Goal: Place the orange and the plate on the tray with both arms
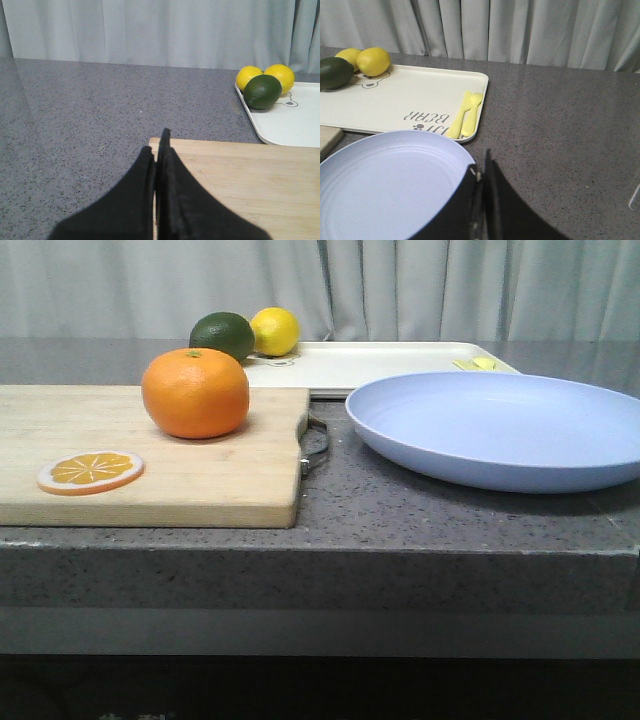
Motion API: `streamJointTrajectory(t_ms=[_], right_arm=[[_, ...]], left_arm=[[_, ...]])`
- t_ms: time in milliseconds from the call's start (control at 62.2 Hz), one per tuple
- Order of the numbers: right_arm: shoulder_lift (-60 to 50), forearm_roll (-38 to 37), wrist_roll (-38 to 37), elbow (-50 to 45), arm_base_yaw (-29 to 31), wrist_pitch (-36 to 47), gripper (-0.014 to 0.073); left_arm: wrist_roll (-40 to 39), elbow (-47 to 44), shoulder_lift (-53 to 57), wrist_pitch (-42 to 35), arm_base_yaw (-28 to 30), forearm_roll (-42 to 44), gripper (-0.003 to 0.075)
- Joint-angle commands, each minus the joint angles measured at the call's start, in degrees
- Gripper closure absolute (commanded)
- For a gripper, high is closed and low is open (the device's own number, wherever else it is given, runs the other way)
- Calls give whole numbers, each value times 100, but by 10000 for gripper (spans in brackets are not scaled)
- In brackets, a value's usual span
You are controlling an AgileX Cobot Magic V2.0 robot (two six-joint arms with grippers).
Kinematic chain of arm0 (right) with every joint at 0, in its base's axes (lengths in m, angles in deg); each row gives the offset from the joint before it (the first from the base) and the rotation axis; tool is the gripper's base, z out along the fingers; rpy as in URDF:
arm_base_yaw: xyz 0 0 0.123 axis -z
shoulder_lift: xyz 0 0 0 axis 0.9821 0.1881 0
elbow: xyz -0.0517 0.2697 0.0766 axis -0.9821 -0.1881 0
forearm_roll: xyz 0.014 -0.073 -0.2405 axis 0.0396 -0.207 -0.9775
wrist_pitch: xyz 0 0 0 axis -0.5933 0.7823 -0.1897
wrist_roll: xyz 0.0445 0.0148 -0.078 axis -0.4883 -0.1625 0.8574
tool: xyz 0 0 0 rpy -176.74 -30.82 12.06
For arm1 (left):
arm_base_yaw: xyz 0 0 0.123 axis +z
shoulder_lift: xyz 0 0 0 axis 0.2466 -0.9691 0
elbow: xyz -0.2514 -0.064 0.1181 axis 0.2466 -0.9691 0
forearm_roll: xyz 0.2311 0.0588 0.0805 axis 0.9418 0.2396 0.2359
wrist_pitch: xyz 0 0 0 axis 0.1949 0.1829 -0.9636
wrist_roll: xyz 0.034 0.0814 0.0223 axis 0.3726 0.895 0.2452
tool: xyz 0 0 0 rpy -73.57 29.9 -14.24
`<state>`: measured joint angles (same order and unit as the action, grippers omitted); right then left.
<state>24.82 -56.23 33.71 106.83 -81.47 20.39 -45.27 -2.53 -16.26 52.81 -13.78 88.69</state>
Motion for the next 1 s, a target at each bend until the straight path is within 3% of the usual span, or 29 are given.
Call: streamJointTrajectory(t_ms=[0, 113, 209, 273, 338, 418, 482, 675, 981], right_arm=[[32, 30, 30, 224, 3, 428, 505], [32, 30, 30, 224, 3, 428, 300], [32, 30, 30, 224, 3, 428, 113], [32, 30, 35, 224, 3, 428, 7], [32, 30, 35, 224, 3, 428, -68], [32, 30, 35, 224, 3, 428, -66], [32, 30, 35, 224, 3, 428, -61], [32, 30, 35, 224, 3, 439, -61], [32, 30, 35, 224, 3, 444, -61]], left_arm=[[-27, 232, -43, -520, 11, 12, 738], [-27, 232, -43, -520, 11, 12, 734], [-27, 232, -43, -520, 11, 12, 660], [-27, 232, -43, -520, 11, -3, 526], [-38, 232, -43, -520, 11, -43, 316], [-38, 232, -43, -520, 11, -169, 87], [-38, 232, -43, -520, 11, -169, 9], [-38, 232, -43, -520, 11, -169, 76], [-47, 336, -205, -628, -79, -184, 118]])
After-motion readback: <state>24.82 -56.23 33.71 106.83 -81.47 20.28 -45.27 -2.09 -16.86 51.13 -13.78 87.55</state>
